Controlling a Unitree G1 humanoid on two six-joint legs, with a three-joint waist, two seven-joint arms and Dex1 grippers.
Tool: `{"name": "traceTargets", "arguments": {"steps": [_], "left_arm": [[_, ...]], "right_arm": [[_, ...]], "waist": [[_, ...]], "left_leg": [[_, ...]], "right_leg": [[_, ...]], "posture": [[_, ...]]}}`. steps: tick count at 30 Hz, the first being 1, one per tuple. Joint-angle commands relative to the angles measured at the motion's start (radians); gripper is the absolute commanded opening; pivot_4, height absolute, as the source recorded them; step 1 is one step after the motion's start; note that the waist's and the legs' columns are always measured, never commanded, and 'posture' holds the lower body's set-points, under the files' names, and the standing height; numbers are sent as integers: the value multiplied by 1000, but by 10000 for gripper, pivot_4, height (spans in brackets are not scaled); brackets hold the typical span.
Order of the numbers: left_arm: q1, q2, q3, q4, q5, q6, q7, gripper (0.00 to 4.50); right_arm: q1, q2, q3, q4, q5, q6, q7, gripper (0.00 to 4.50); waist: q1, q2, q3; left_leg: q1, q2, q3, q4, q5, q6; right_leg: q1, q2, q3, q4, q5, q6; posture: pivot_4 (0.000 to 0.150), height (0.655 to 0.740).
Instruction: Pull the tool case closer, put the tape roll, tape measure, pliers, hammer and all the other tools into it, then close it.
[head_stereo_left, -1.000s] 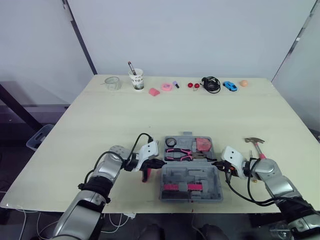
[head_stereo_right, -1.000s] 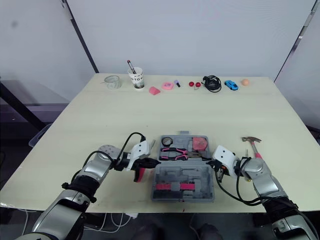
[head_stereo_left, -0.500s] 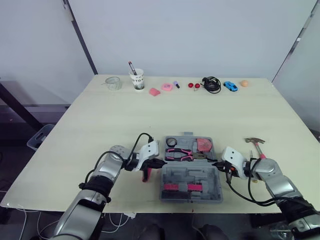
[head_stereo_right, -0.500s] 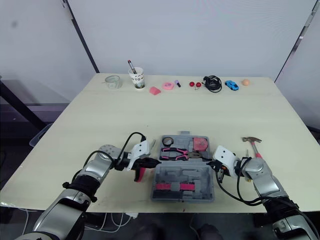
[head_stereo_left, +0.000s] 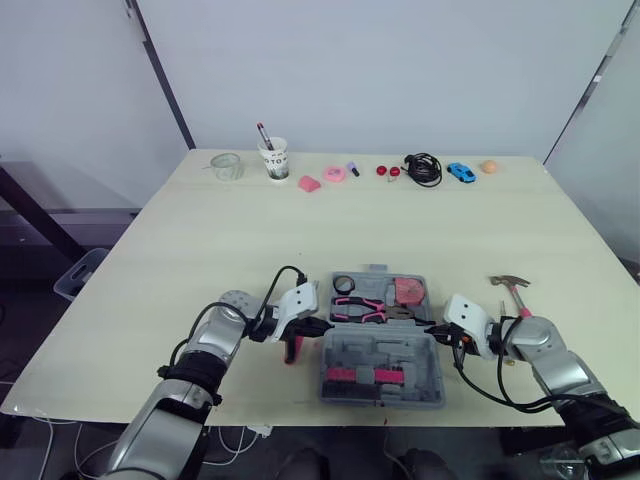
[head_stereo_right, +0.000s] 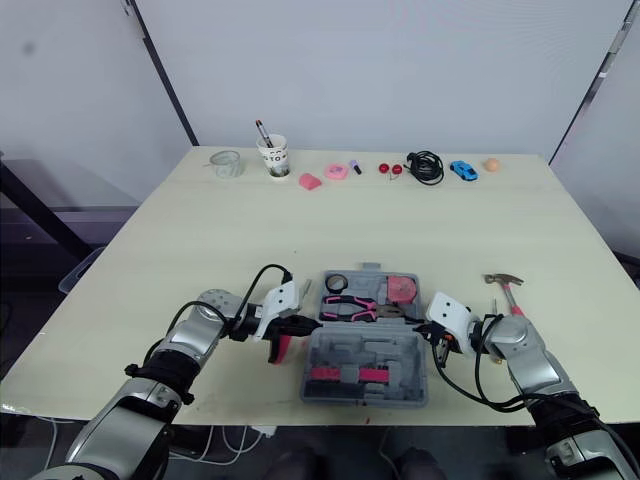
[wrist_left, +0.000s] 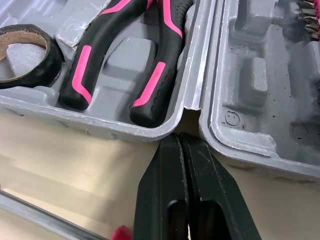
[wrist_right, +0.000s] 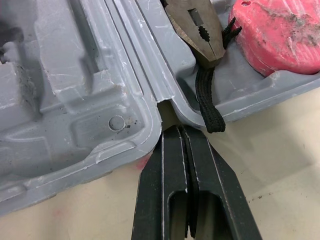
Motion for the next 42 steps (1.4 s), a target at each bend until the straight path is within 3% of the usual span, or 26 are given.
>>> {"name": "traceTargets", "arguments": {"steps": [1,13,21,29,32,33,35,36,37,40,41,42], "left_arm": [[12,23,-21,-16,26,17,3,932],[114,116,36,-263,-35,118,11,932],[335,88,286,-606,-277,272,174,932],[540,60,485,-803,-442,317,292,932],[649,68,565,-843,-470,302,317,0],[675,67,583,-848,-481,294,318,5232],[753,69,630,-844,-487,257,308,11367],[791,69,651,-842,-490,244,304,17738],[821,67,667,-841,-494,235,302,17738],[877,69,694,-836,-498,212,302,30114],[900,69,706,-832,-496,203,304,33923],[921,69,716,-828,-494,196,305,38840]], "right_arm": [[9,-18,-12,-23,22,-11,8,130],[65,-77,-92,-82,79,-23,-20,130],[173,-53,-279,-220,257,-36,-74,130],[291,-8,-435,-303,379,-48,-152,130],[359,-5,-512,-335,419,-44,-181,7837],[380,-6,-529,-342,426,-43,-184,12223],[447,-11,-581,-363,444,-44,-187,22377],[484,-13,-608,-369,451,-47,-186,28702],[515,-15,-627,-374,455,-53,-182,28702],[582,-9,-671,-386,480,-56,-177,42242],[612,-5,-689,-386,486,-59,-175,44984],[640,0,-706,-386,493,-59,-176,45000]], "waist": [[-1,0,0],[-3,0,1],[-2,0,2],[-1,0,2],[-2,0,2],[-2,0,2],[1,0,2],[1,0,2],[1,0,2],[2,0,2],[1,0,2],[1,0,2]], "left_leg": [[0,0,0,0,0,0],[-1,0,0,-3,0,0],[-2,1,-3,-4,0,0],[-2,1,-3,-4,0,0],[-2,2,-2,-6,0,0],[-1,2,-2,-6,0,0],[-1,2,-2,-6,0,0],[-1,2,-2,-6,0,0],[-1,2,-2,-6,0,0],[-2,6,0,-6,0,0],[-2,6,1,-6,0,0],[-2,6,1,-6,0,0]], "right_leg": [[0,0,0,0,0,0],[-2,0,0,-1,0,0],[-2,-1,1,-3,0,0],[-2,-2,1,-5,0,0],[-2,-2,2,-5,0,0],[-2,-2,2,-6,0,-1],[-2,-2,2,-6,-2,-4],[-2,-3,2,-7,-2,-4],[-2,-3,2,-7,-2,-4],[-1,-4,2,-11,-2,-4],[-2,-4,2,-11,-2,-4],[-2,-4,2,-12,-2,-4]], "posture": [[1500,7400],[1500,7400],[1500,7400],[1500,7400],[1500,7400],[1500,7400],[1500,7400],[1500,7400],[1500,7400],[1500,7400],[1500,7400],[1500,7400]]}}
